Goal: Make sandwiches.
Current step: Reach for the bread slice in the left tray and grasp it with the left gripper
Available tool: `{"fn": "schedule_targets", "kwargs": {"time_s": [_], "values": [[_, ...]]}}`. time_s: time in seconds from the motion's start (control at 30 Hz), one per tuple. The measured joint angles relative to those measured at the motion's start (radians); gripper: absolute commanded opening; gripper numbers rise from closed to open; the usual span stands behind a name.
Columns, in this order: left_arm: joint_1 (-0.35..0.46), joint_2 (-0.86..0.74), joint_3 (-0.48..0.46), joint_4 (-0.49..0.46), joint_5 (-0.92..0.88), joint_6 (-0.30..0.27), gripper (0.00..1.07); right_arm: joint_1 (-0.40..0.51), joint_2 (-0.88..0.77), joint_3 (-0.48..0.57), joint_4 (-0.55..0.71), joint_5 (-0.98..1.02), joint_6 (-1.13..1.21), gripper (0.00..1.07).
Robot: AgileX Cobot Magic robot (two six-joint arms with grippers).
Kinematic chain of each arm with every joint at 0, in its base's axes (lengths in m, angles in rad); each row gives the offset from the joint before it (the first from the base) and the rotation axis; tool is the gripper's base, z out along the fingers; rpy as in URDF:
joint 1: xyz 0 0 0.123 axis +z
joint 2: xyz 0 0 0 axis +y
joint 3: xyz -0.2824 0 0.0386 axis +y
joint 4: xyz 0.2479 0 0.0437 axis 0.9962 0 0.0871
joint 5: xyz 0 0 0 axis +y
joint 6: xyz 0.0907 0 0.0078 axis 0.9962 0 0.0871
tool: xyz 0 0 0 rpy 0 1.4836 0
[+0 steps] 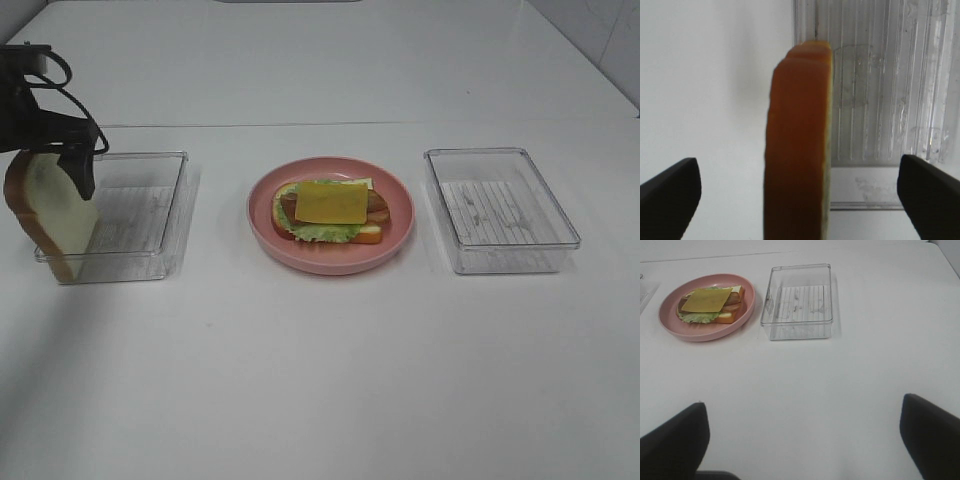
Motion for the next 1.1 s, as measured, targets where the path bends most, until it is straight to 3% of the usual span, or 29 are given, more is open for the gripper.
{"fn": "schedule_targets", "kwargs": {"time_s": [0.3, 0.43, 0.47, 0.5, 0.53, 0.57, 0.6, 0.63, 0.7, 0.93, 1.1], "values": [[0.000, 0.087, -0.061, -0.069, 0.001, 0.061, 1.00, 0.000, 0.000, 0.000, 0.000, 0.000, 0.000, 0.98], [0.000, 0.097, -0.061, -0.081, 0.005, 0.081, 0.94, 0.000, 0.000, 0.000, 0.000, 0.000, 0.000, 0.98], [0.000, 0.097, -0.061, -0.081, 0.005, 0.084, 0.83, 0.000, 0.000, 0.000, 0.000, 0.000, 0.000, 0.98], [0.000, 0.097, -0.062, -0.081, 0.006, 0.090, 0.63, 0.000, 0.000, 0.000, 0.000, 0.000, 0.000, 0.98], [0.000, 0.097, -0.062, -0.081, 0.006, 0.090, 0.63, 0.000, 0.000, 0.000, 0.000, 0.000, 0.000, 0.98], [0.000, 0.097, -0.062, -0.081, 0.006, 0.091, 0.50, 0.000, 0.000, 0.000, 0.000, 0.000, 0.000, 0.98], [0.000, 0.097, -0.062, -0.079, 0.006, 0.093, 0.25, 0.000, 0.000, 0.000, 0.000, 0.000, 0.000, 0.98], [0.000, 0.097, -0.062, -0.079, 0.006, 0.093, 0.25, 0.000, 0.000, 0.000, 0.000, 0.000, 0.000, 0.98], [0.000, 0.097, -0.062, -0.069, 0.006, 0.090, 0.00, 0.000, 0.000, 0.000, 0.000, 0.000, 0.000, 0.98], [0.000, 0.097, -0.062, -0.066, 0.007, 0.078, 0.00, 0.000, 0.000, 0.000, 0.000, 0.000, 0.000, 0.98], [0.000, 0.097, -0.062, -0.067, 0.007, 0.034, 0.00, 0.000, 0.000, 0.000, 0.000, 0.000, 0.000, 0.98]]}}
